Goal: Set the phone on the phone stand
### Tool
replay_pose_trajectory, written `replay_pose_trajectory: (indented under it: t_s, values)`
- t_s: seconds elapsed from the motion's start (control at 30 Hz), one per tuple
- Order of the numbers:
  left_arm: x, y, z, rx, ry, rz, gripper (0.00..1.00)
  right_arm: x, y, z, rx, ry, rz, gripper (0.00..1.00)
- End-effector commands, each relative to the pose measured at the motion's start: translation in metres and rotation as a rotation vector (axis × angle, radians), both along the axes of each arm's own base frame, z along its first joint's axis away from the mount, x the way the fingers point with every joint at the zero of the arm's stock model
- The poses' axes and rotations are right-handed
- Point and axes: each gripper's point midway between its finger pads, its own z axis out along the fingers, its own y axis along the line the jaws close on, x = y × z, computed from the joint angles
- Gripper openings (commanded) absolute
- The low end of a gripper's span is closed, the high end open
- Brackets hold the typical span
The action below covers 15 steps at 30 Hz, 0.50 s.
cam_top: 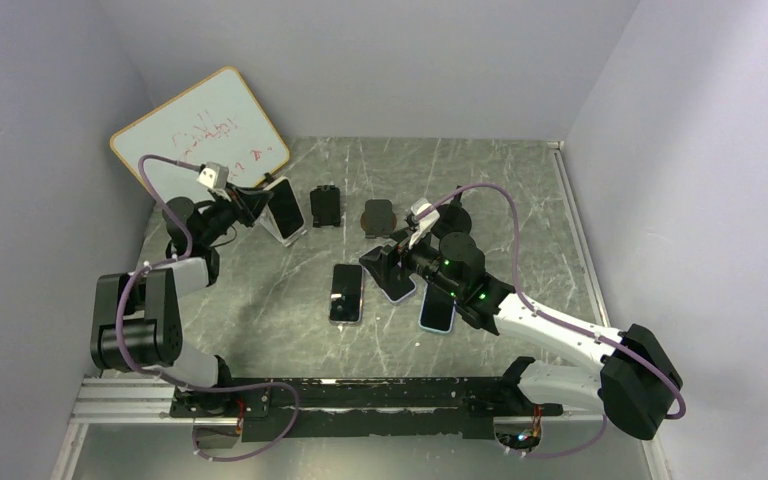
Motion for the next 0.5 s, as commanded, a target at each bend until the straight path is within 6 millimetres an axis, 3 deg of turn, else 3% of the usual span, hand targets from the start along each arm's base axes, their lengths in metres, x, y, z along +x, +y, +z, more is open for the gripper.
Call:
replay_pose_trajectory:
  t_s: [0.0,0.47]
  values:
    - [0.008,0.003,0.03,0.032,-0.138,-0.046,0.05,0.001,-0.001,0.001,0.0,-0.022,-0.001,1.0]
    - [0.024,0.016,0.005,0.021,-0.083,-0.039,0.05,0.001,-0.003,-0.003,-0.019,-0.025,0.0,1.0]
